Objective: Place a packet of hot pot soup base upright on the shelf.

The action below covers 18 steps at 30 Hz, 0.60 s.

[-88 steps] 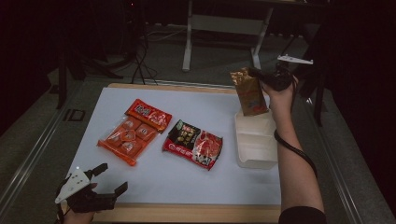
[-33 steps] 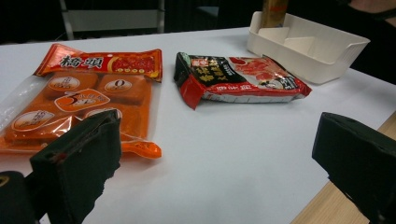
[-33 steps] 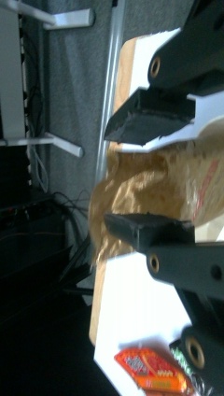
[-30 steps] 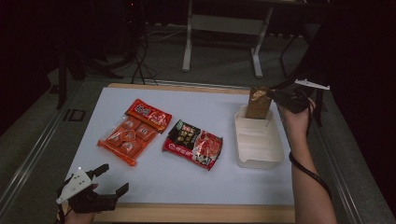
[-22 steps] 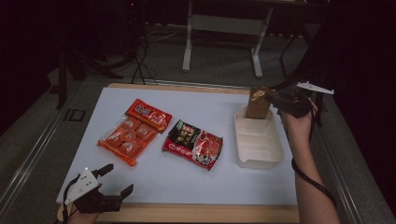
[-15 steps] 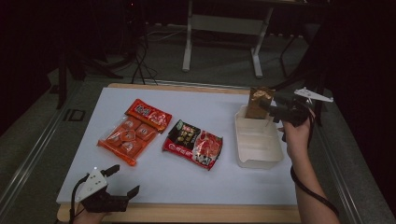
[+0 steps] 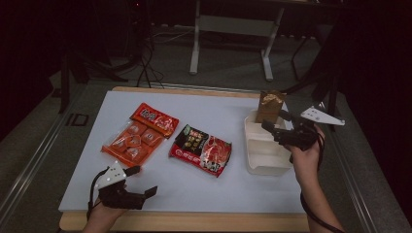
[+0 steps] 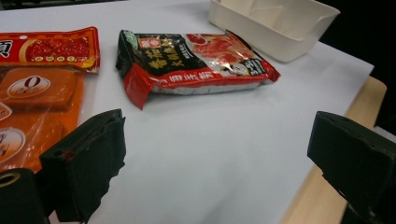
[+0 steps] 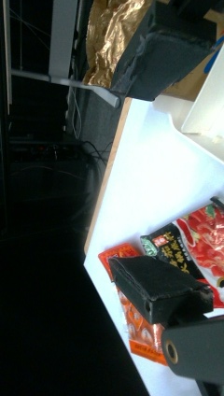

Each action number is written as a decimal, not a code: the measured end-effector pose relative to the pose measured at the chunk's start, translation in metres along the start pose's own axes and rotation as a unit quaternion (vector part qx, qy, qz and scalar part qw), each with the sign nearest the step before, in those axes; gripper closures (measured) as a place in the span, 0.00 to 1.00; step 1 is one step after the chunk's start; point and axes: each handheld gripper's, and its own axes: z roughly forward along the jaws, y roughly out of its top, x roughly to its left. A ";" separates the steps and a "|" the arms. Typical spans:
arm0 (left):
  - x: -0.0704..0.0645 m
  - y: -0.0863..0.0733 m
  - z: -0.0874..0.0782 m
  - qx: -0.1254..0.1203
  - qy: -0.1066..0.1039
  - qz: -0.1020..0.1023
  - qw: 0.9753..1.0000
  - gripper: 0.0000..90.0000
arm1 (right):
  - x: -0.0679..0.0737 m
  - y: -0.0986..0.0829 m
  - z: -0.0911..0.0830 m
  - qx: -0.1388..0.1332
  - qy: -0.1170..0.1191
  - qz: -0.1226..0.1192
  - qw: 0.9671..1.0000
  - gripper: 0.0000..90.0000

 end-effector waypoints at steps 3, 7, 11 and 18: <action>0.002 0.003 0.010 0.010 0.000 0.003 1.000 0.07 | 0.005 -0.004 -0.004 0.003 0.000 -0.002 1.000 0.16; 0.003 0.008 0.023 0.025 0.006 0.008 1.000 0.14 | 0.013 -0.009 -0.011 -0.005 -0.003 0.000 1.000 0.16; 0.003 0.015 0.036 0.039 0.010 0.015 0.999 0.18 | 0.023 -0.019 -0.014 -0.009 -0.005 0.003 1.000 0.15; 0.007 0.018 0.054 0.068 0.011 0.008 0.998 0.40 | 0.030 -0.037 -0.018 0.000 -0.009 0.004 1.000 0.15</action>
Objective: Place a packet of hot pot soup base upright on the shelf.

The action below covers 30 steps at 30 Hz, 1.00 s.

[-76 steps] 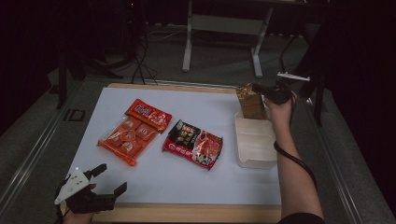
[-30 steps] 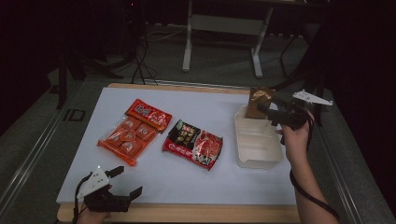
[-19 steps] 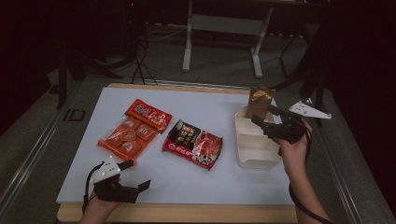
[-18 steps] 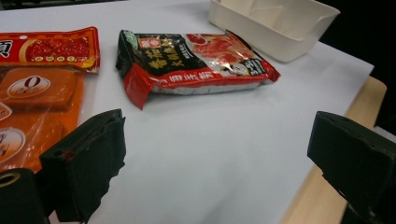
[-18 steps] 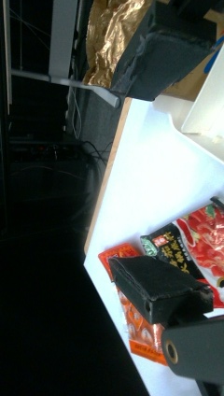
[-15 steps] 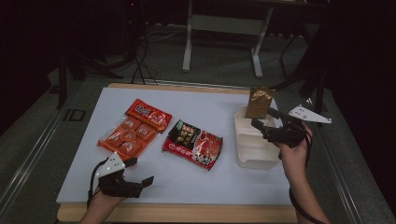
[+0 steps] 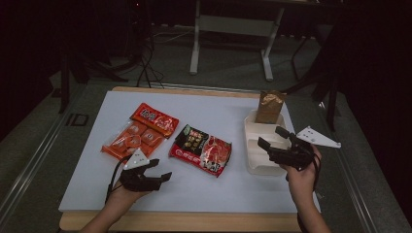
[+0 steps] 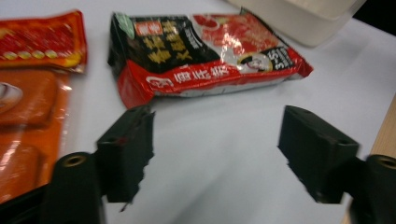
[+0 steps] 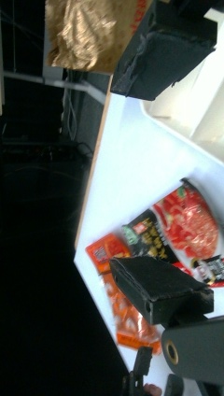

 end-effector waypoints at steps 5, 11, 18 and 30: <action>0.007 0.003 0.021 0.036 0.014 -0.003 0.999 0.69 | 0.003 -0.008 -0.006 -0.006 -0.006 -0.004 1.000 0.15; 0.008 0.009 0.039 0.065 0.011 0.004 0.998 0.90 | 0.006 -0.013 -0.009 -0.002 0.002 -0.002 1.000 0.16; 0.010 0.018 0.056 0.077 0.022 -0.001 0.997 0.99 | 0.009 -0.014 -0.010 0.000 0.010 -0.007 1.000 0.16; 0.016 0.025 0.079 0.113 0.025 0.006 0.993 1.00 | 0.012 -0.017 -0.007 0.008 0.019 -0.007 1.000 0.16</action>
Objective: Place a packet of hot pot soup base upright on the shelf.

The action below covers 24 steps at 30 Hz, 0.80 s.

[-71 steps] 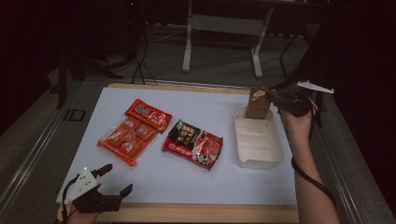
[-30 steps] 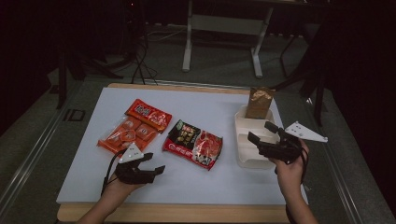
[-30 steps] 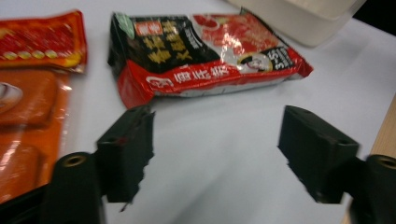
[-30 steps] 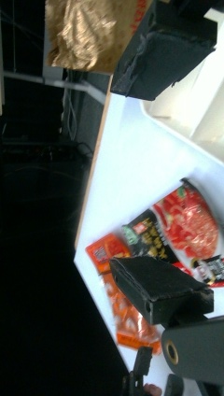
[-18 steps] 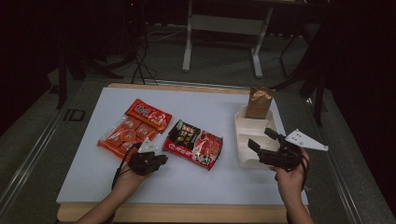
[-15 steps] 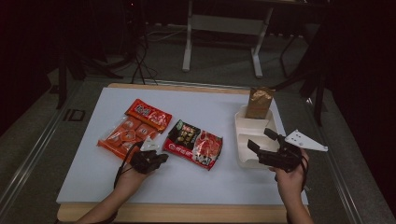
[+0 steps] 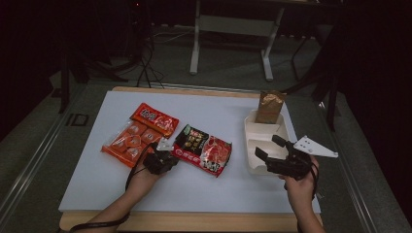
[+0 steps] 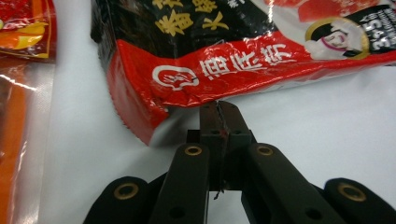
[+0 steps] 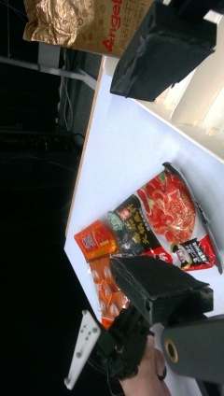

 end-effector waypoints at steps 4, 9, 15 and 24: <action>0.001 0.005 0.006 0.002 0.006 -0.008 1.000 1.00 | 0.001 -0.002 -0.003 -0.002 0.001 0.001 1.000 0.16; 0.008 0.012 0.010 0.001 0.018 -0.019 1.000 1.00 | 0.003 -0.005 -0.003 0.003 0.003 0.003 1.000 0.16; 0.017 0.021 0.015 0.003 0.027 -0.031 0.999 1.00 | 0.006 -0.007 0.000 0.007 0.009 0.001 1.000 0.16; 0.023 0.033 0.023 0.010 0.042 -0.039 0.998 1.00 | 0.007 -0.009 0.003 0.011 0.014 -0.007 1.000 0.16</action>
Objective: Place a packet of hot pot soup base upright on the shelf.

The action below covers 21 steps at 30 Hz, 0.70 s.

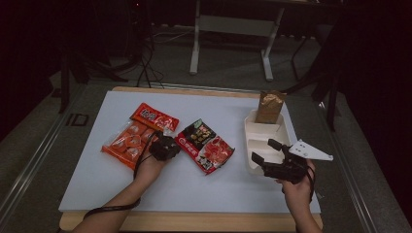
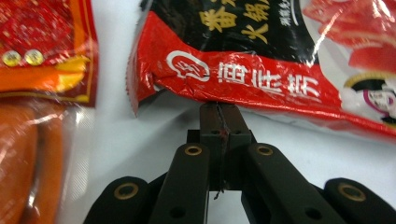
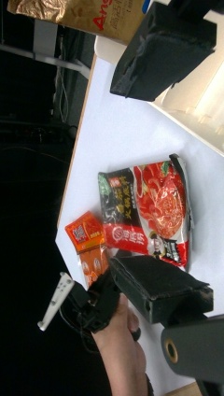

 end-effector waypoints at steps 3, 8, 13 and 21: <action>0.002 0.005 0.003 0.001 0.000 -0.004 1.000 1.00 | 0.001 -0.001 0.001 0.002 0.004 0.001 1.000 0.16; 0.006 0.014 0.008 0.000 0.002 -0.001 1.000 1.00 | 0.002 -0.002 0.002 0.004 0.006 -0.002 1.000 0.16; 0.010 0.021 0.015 0.006 0.008 0.003 1.000 1.00 | 0.002 -0.002 0.005 0.006 0.009 -0.001 1.000 0.16; 0.014 0.039 0.027 0.012 0.003 0.010 1.000 1.00 | 0.003 -0.003 0.004 0.000 0.008 -0.005 1.000 0.16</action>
